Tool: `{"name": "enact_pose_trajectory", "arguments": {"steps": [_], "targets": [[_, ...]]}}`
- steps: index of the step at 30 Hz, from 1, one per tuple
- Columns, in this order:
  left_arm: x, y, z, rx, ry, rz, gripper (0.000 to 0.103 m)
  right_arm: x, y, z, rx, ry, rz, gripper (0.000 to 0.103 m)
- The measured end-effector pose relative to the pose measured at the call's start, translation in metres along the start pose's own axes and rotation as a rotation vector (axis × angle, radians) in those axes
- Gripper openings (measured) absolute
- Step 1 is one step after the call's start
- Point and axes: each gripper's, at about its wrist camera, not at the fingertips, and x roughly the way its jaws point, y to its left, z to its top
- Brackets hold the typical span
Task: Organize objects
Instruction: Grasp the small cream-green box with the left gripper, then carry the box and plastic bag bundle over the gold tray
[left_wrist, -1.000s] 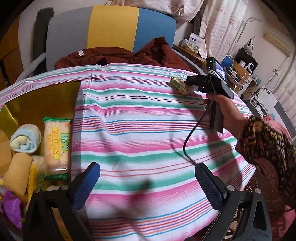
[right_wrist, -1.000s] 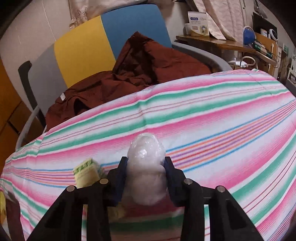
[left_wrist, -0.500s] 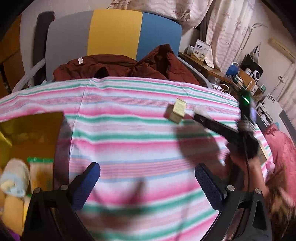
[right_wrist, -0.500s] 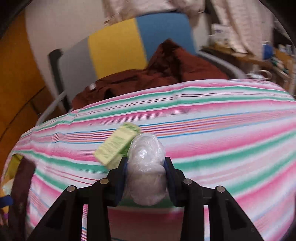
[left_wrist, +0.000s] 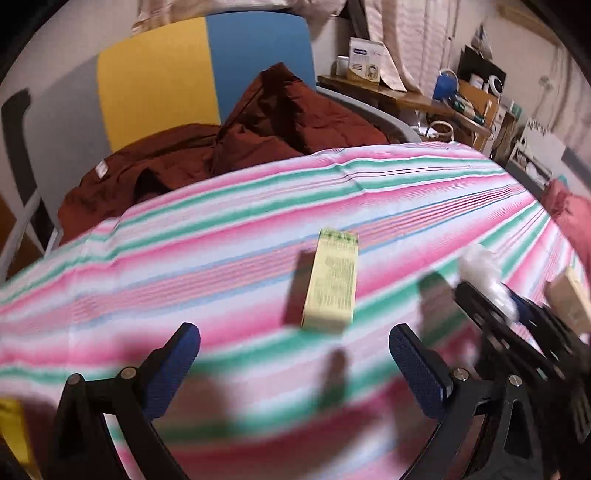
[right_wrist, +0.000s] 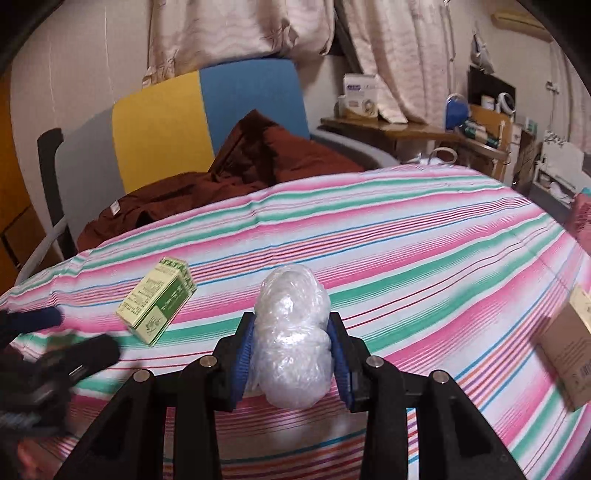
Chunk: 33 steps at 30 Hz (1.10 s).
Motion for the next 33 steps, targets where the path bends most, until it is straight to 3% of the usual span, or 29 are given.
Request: {"name": "enact_pose_trajectory", "arguments": {"steps": [5,7,9,10,11,14,18,25,33], "targets": [[0.029,-0.014,0.019,0.07,-0.02,0.027,0.102,0.007,-0.005,0.001,0.038,-0.004,-0.02,0.038],[0.033,-0.016,0.019,0.093,-0.039,0.058,0.093,0.01,-0.006,0.0,0.041,0.003,-0.022,0.038],[0.038,-0.014,0.018,0.088,-0.041,0.07,0.06,0.01,-0.006,-0.001,0.039,0.003,-0.027,0.038],[0.042,-0.013,0.016,0.081,-0.031,0.078,0.051,0.01,-0.006,-0.001,0.038,0.001,-0.029,0.038],[0.045,-0.012,0.013,0.076,-0.021,0.084,0.042,0.011,-0.005,-0.001,0.034,0.0,-0.031,0.038],[0.045,-0.012,0.013,0.076,-0.026,0.048,0.031,0.012,-0.003,-0.002,0.024,-0.002,-0.038,0.038],[0.041,-0.009,0.005,0.069,-0.043,0.042,0.03,0.01,-0.002,-0.003,0.02,-0.005,-0.043,0.038],[0.016,0.005,-0.023,-0.029,-0.063,0.029,0.03,0.006,0.002,-0.005,0.001,-0.029,-0.06,0.038],[-0.036,0.004,-0.075,-0.041,-0.139,0.099,0.03,0.003,0.008,-0.004,-0.031,-0.045,-0.071,0.038]]}}
